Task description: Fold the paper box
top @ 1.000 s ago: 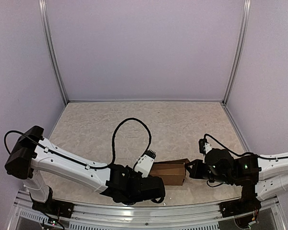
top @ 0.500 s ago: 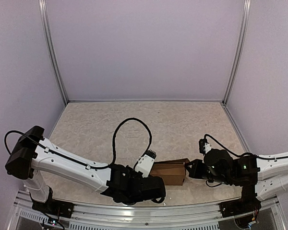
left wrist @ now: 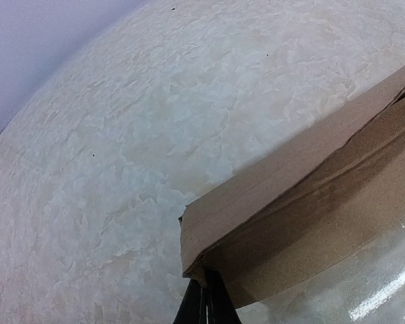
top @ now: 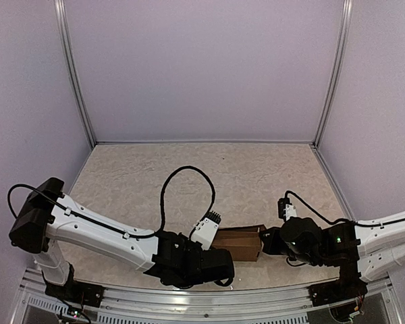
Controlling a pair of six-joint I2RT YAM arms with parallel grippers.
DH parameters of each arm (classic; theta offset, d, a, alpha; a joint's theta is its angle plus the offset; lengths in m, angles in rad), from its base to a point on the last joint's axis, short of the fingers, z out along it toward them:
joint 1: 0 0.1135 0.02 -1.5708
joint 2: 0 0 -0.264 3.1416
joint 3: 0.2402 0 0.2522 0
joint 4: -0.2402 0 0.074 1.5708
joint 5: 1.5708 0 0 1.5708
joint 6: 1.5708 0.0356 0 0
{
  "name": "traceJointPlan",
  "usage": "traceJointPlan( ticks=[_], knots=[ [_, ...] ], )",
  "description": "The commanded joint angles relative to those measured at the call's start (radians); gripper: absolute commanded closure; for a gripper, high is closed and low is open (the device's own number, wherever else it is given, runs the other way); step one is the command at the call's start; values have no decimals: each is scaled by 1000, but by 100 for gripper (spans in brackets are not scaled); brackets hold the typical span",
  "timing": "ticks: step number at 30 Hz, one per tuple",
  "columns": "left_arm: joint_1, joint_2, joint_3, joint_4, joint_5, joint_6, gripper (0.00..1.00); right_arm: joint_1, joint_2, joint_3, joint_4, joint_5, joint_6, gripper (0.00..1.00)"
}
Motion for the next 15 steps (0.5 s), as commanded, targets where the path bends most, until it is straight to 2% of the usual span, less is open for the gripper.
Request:
traceJointPlan(
  ticks=[1,7,15],
  knots=[
    [-11,52,4,-5,95,-6,100,44,28,5,-91,-30,-3,97],
    [-11,59,7,-4,95,-4,100,68,-1,35,-114,16,-29,75],
    [-10,60,5,-11,90,-5,100,67,-29,113,-258,92,-57,69]
  ],
)
